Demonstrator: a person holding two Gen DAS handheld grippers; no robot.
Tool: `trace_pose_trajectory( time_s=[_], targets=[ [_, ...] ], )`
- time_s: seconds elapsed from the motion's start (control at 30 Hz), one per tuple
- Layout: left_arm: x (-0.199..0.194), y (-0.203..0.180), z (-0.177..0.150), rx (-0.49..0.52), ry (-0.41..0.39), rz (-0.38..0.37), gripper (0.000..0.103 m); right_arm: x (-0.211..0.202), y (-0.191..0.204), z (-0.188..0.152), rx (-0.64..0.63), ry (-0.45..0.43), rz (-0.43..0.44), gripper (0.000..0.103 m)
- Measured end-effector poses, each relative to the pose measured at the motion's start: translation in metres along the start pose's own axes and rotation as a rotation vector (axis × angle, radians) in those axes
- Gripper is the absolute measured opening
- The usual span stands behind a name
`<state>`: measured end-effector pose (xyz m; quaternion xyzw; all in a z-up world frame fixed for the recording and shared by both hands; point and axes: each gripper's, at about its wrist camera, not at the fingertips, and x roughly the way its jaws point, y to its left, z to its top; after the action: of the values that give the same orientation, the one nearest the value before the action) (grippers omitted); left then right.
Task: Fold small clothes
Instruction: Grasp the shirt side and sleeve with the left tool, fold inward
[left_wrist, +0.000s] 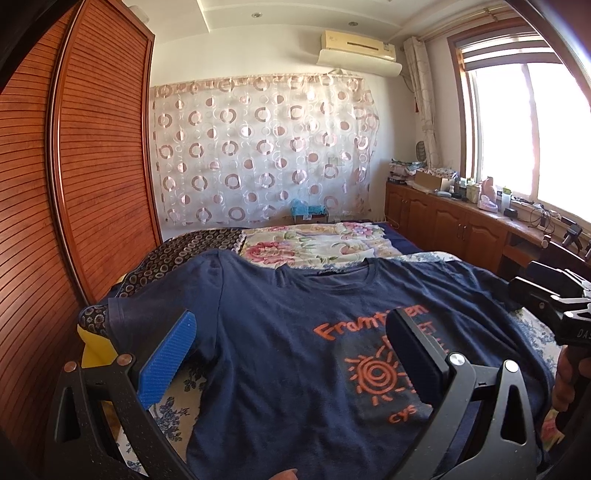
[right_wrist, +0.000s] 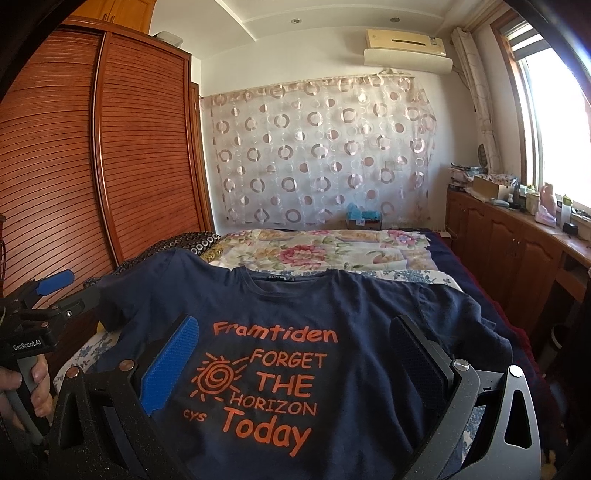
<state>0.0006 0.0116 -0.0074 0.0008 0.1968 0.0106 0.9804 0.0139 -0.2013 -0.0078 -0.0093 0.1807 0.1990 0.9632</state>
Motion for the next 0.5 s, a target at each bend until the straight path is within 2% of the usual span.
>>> trace_pose_trajectory(
  time_s=[0.5],
  targets=[
    [0.026,0.088,-0.022,-0.053,0.107,0.079,0.103,0.032,-0.007,0.009,-0.029,0.090,0.080,0.103]
  ],
)
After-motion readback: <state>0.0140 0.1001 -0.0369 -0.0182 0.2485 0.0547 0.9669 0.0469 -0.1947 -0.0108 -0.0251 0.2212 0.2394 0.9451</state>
